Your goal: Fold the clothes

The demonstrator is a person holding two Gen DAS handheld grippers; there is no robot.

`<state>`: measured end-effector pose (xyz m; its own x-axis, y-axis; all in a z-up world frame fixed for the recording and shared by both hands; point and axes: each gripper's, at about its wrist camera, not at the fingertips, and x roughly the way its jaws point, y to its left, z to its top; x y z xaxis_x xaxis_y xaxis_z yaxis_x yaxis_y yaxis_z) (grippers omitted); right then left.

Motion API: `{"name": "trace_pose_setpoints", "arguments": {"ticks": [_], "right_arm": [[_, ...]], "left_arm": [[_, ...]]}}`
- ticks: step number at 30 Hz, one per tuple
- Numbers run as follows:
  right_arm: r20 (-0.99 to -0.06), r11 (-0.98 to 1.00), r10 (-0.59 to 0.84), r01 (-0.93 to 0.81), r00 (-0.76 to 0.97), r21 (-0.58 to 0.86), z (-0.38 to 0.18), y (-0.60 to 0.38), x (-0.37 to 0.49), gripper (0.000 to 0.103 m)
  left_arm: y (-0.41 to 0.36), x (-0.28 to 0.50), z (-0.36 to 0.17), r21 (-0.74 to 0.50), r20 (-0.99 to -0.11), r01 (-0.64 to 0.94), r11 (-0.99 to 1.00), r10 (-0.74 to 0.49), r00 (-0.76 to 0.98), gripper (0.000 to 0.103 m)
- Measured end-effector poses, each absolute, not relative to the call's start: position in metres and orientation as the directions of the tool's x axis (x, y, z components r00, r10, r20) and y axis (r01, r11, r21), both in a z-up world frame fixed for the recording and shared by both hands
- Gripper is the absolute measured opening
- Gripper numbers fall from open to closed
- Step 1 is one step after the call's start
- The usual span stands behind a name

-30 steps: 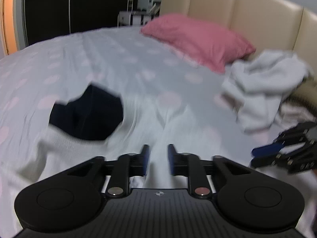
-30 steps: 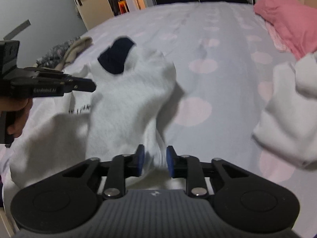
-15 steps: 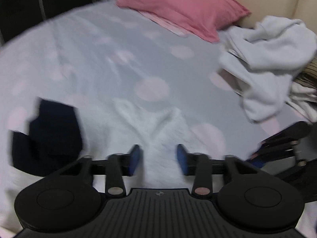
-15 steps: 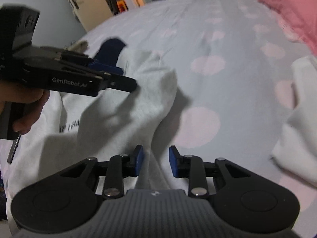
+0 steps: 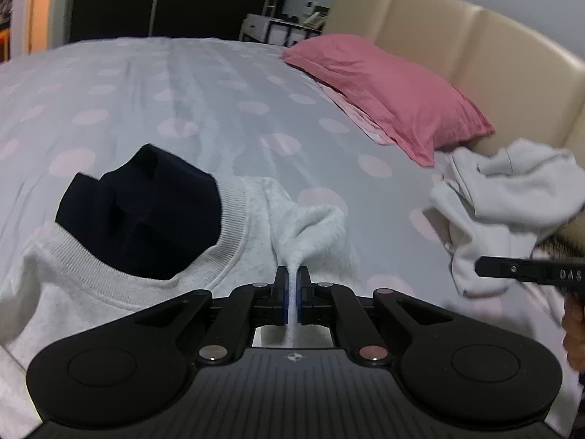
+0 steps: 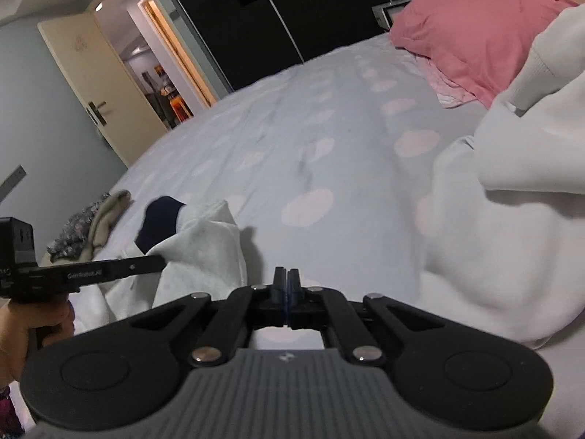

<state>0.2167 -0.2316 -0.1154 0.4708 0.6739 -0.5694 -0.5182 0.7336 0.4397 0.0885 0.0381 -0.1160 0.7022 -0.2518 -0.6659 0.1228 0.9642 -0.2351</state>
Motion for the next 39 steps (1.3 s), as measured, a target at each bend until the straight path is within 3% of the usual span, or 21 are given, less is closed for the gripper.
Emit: {"name": "trace_pose_setpoints", "arguments": {"ticks": [2,4,5,9,13,17,21,24,25,26,27,31,33,35,39], "right_arm": [[-0.579,0.721,0.684,-0.535,0.444,0.440,-0.119,-0.222,0.218,0.010],[-0.577,0.706,0.697,-0.550,0.426,0.446,-0.122,-0.208,0.219,0.031],[-0.574,0.695,0.707,-0.558,0.414,0.453,-0.123,-0.201,0.217,0.032],[-0.561,0.587,0.775,-0.660,0.291,0.469,-0.126,-0.172,0.198,0.031],[-0.743,0.617,0.623,-0.739,0.246,0.272,-0.159,-0.144,0.169,0.029],[-0.720,0.619,0.637,-0.740,0.275,0.264,-0.165,-0.148,0.162,0.029],[-0.725,0.623,0.632,-0.737,0.275,0.263,-0.163,-0.145,0.163,0.031],[-0.725,0.624,0.627,-0.741,0.285,0.249,-0.164,-0.143,0.159,0.032],[-0.725,0.623,0.626,-0.743,0.287,0.244,-0.164,-0.142,0.158,0.032],[-0.725,0.622,0.626,-0.745,0.287,0.242,-0.164,-0.143,0.157,0.032],[-0.724,0.620,0.628,-0.746,0.287,0.242,-0.164,-0.144,0.157,0.033],[-0.724,0.616,0.628,-0.750,0.285,0.239,-0.164,-0.148,0.157,0.033],[-0.725,0.615,0.626,-0.754,0.289,0.230,-0.165,-0.149,0.155,0.033],[-0.721,0.614,0.627,-0.756,0.295,0.225,-0.165,-0.150,0.152,0.033],[-0.689,0.616,0.655,-0.747,0.309,0.250,-0.160,-0.162,0.147,0.033]], "left_arm": [[0.032,0.093,-0.118,-0.203,-0.698,0.130,0.970,-0.237,0.676,0.003],[0.026,0.103,-0.121,-0.148,-0.756,0.118,0.982,-0.190,0.626,0.006],[0.025,0.105,-0.122,-0.138,-0.763,0.121,0.983,-0.183,0.620,0.006],[0.025,0.103,-0.118,-0.170,-0.722,0.134,0.976,-0.216,0.657,0.014],[0.021,0.090,-0.104,-0.146,-0.647,0.094,0.985,-0.167,0.744,0.017],[0.004,0.074,-0.087,-0.118,-0.553,0.131,0.984,-0.175,0.815,0.018],[-0.042,0.081,-0.098,0.045,-0.641,0.325,0.945,-0.222,0.734,0.020],[-0.047,0.100,-0.118,0.064,-0.712,0.324,0.944,-0.184,0.678,0.019],[-0.040,0.110,-0.125,0.078,-0.727,0.278,0.957,-0.136,0.673,0.016],[-0.033,0.119,-0.131,0.093,-0.740,0.232,0.968,-0.089,0.666,0.004],[-0.023,0.125,-0.135,0.072,-0.750,0.188,0.980,-0.071,0.657,0.000],[0.026,0.138,-0.141,-0.159,-0.767,0.008,0.987,-0.128,0.628,0.000],[0.020,0.128,-0.128,-0.121,-0.721,0.070,0.990,-0.136,0.680,0.000],[0.010,0.108,-0.110,-0.085,-0.645,0.138,0.987,-0.160,0.748,0.008],[0.016,0.048,-0.085,-0.195,-0.500,0.188,0.963,-0.262,0.826,0.042]]}}
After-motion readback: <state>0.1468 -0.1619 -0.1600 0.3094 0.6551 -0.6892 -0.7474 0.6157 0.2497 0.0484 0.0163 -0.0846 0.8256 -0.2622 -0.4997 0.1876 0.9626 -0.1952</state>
